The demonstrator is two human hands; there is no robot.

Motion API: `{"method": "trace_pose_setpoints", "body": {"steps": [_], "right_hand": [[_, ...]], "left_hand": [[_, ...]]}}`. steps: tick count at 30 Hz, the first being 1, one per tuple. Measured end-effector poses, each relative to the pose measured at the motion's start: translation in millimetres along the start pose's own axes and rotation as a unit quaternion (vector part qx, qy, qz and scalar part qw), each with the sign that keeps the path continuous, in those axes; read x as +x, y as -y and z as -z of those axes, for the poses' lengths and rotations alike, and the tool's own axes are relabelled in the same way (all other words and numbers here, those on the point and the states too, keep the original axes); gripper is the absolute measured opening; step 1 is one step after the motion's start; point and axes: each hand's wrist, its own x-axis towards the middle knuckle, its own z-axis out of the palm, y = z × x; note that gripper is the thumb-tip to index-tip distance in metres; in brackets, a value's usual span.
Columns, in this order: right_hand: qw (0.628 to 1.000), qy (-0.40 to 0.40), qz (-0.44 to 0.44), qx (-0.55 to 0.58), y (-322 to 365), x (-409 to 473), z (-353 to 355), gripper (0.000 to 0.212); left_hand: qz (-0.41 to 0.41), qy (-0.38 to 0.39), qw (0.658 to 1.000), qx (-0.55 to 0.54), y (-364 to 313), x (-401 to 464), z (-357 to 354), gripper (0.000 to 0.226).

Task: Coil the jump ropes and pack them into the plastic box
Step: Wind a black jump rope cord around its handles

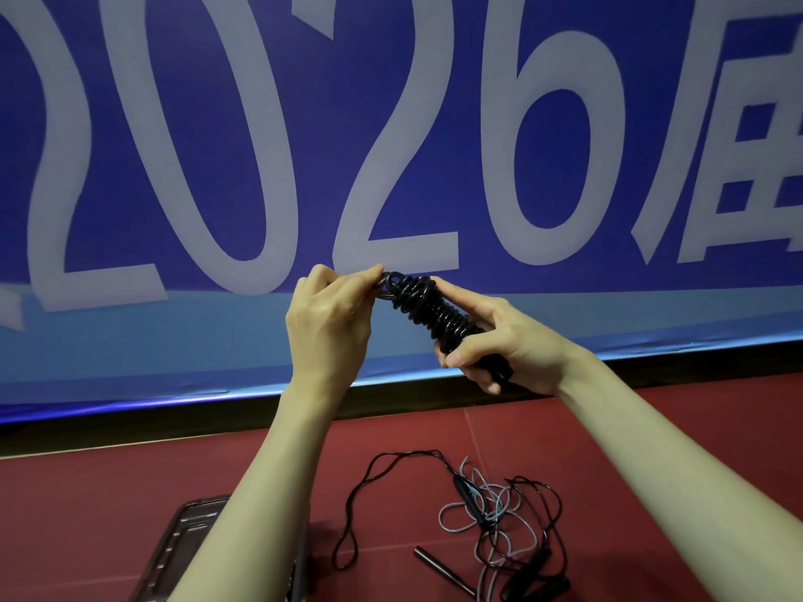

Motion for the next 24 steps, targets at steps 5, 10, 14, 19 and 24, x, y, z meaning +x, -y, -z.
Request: {"method": "trace_pose_setpoints", "body": {"steps": [5, 10, 14, 19, 24], "right_hand": [[1.0, -0.012, -0.01, -0.016, -1.7, 0.0, 3.7, 0.086], [0.999, -0.018, -0.032, -0.014, -3.9, -4.1, 6.3, 0.087], [0.999, -0.01, -0.044, -0.02, -0.9, -7.3, 7.6, 0.085], [0.993, -0.061, -0.048, -0.093, 14.2, -9.5, 10.5, 0.081], [0.996, -0.032, -0.057, -0.058, 13.8, -12.3, 10.0, 0.075]], "left_hand": [[-0.098, 0.001, 0.993, 0.072, -0.2, 3.6, 1.4, 0.021], [-0.142, 0.027, 0.986, 0.087, -2.3, -0.5, 0.7, 0.027], [-0.147, 0.047, 0.985, 0.081, -3.9, 1.8, 3.2, 0.029], [-0.16, 0.078, 0.976, 0.127, -7.1, 1.7, 4.4, 0.034], [-0.121, 0.16, 0.977, 0.074, -6.8, 2.2, 3.2, 0.046]]}}
